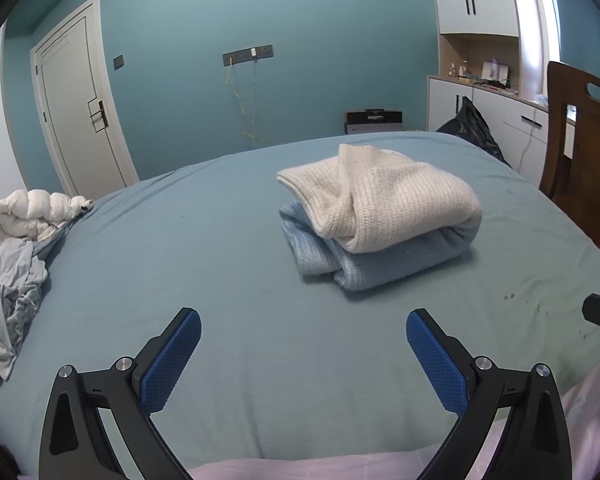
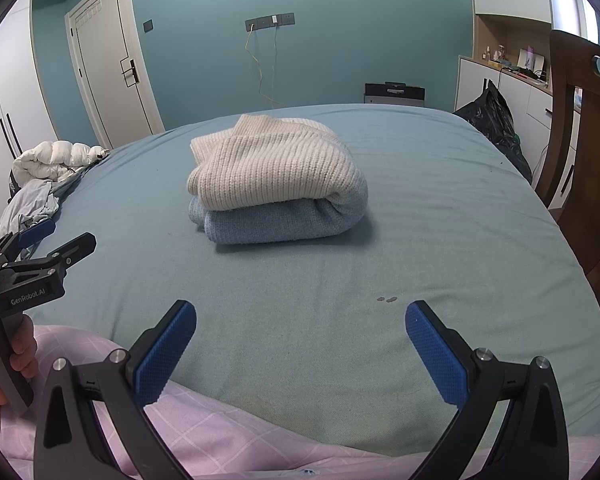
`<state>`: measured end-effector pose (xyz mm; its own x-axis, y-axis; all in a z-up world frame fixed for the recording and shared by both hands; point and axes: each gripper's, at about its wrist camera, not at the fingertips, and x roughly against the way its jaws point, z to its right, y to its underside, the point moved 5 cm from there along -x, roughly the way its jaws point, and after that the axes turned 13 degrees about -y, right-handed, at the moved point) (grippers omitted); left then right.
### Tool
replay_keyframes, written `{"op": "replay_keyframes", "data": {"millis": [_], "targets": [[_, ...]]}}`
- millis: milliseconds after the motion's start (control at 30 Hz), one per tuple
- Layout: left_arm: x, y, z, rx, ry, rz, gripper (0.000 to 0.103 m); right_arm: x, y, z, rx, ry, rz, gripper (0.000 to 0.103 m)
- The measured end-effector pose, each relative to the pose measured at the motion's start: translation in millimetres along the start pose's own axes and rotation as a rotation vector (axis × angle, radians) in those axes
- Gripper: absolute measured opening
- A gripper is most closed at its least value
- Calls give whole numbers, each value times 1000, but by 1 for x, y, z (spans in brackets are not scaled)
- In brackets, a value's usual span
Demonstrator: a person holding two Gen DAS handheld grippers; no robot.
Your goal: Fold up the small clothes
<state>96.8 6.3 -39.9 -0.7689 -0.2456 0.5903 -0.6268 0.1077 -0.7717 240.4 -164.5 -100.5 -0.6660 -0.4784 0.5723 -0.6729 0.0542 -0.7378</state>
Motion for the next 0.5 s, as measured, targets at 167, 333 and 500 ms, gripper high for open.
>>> {"op": "replay_keyframes", "data": {"millis": [167, 333, 500], "targets": [[1, 0, 2, -5, 10, 3, 103, 0, 0, 0, 0, 0, 0, 102], [2, 0, 3, 0, 25, -2, 103, -1, 2, 1, 0, -2, -4, 102], [2, 1, 2, 4, 20, 2, 103, -1, 2, 1, 0, -2, -6, 102]]}}
